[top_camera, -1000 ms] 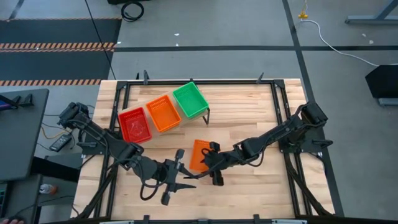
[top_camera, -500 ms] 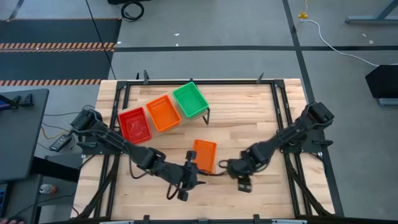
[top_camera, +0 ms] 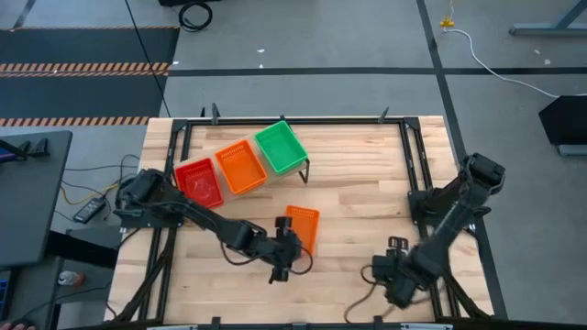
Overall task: Stack baskets on shelf by color
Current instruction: Stack the orange bin on the orange bins on the shelf
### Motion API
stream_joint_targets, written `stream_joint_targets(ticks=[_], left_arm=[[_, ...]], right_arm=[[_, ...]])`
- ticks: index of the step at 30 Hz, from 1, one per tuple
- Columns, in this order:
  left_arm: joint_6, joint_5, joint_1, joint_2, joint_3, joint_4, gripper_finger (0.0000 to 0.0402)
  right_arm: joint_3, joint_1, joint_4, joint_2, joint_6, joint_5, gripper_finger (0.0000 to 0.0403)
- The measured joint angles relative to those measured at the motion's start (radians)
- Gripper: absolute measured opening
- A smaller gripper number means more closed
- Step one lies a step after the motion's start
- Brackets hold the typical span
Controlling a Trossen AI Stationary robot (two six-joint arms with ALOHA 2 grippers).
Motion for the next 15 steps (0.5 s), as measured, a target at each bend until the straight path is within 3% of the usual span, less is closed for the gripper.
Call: stream_joint_targets(ticks=[4,8,12,15], left_arm=[[-0.015,-0.018,0.028,0.022,0.0,-0.025,0.023],[-0.061,0.089,0.041,0.033,0.001,-0.021,0.0238],[-0.085,0.165,0.025,0.033,0.001,-0.019,0.0234],[-0.083,0.124,0.006,0.033,0.001,-0.024,0.0228]], right_arm=[[-0.002,0.09,0.001,0.002,0.1,0.101,0.0224],[-0.002,0.14,-0.007,0.002,0.142,0.184,0.0224],[-0.002,0.147,-0.008,0.002,0.131,0.191,0.0224],[-0.002,0.138,-0.008,0.002,0.11,0.206,0.0224]])
